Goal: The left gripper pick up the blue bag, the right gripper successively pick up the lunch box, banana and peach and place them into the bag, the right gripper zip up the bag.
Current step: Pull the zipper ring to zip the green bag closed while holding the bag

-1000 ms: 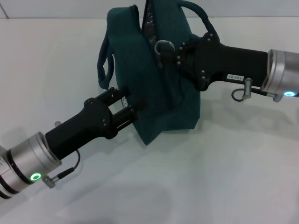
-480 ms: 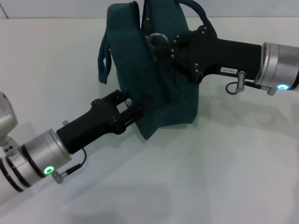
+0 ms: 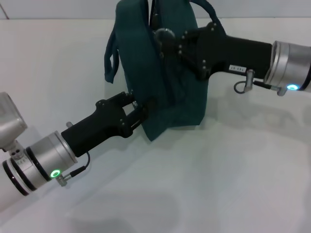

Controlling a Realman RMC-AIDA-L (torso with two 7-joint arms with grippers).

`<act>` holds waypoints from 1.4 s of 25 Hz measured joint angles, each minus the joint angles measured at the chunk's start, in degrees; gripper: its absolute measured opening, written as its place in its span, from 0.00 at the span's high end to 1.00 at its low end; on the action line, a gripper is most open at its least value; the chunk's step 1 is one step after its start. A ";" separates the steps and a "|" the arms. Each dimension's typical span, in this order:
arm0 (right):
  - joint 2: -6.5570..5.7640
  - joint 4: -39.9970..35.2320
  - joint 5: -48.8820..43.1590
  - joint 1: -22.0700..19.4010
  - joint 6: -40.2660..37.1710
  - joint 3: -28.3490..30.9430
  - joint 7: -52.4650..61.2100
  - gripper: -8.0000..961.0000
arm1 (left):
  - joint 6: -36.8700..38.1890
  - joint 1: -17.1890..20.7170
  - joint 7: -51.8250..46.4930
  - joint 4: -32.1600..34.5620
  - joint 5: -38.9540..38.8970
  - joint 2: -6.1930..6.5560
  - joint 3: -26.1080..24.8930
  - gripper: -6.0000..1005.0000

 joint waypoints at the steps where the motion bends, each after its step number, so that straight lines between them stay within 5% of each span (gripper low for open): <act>1: 0.00 0.04 0.71 0.00 0.21 0.00 -0.26 0.98 | -0.38 -0.01 0.41 0.00 0.14 0.00 0.09 0.57; 11: -0.02 1.58 7.89 -0.23 2.91 -0.04 -0.94 0.98 | -1.19 -0.27 9.08 -2.75 1.68 -0.01 2.76 0.59; 29: 0.00 3.23 9.66 -3.80 0.14 -0.87 -3.09 0.98 | 6.34 1.89 7.01 -2.40 -3.02 0.55 3.73 0.95; 35: -0.01 3.26 9.66 -3.54 0.20 -1.14 -3.30 0.98 | 8.95 3.19 4.72 -2.89 -3.43 0.13 4.60 0.78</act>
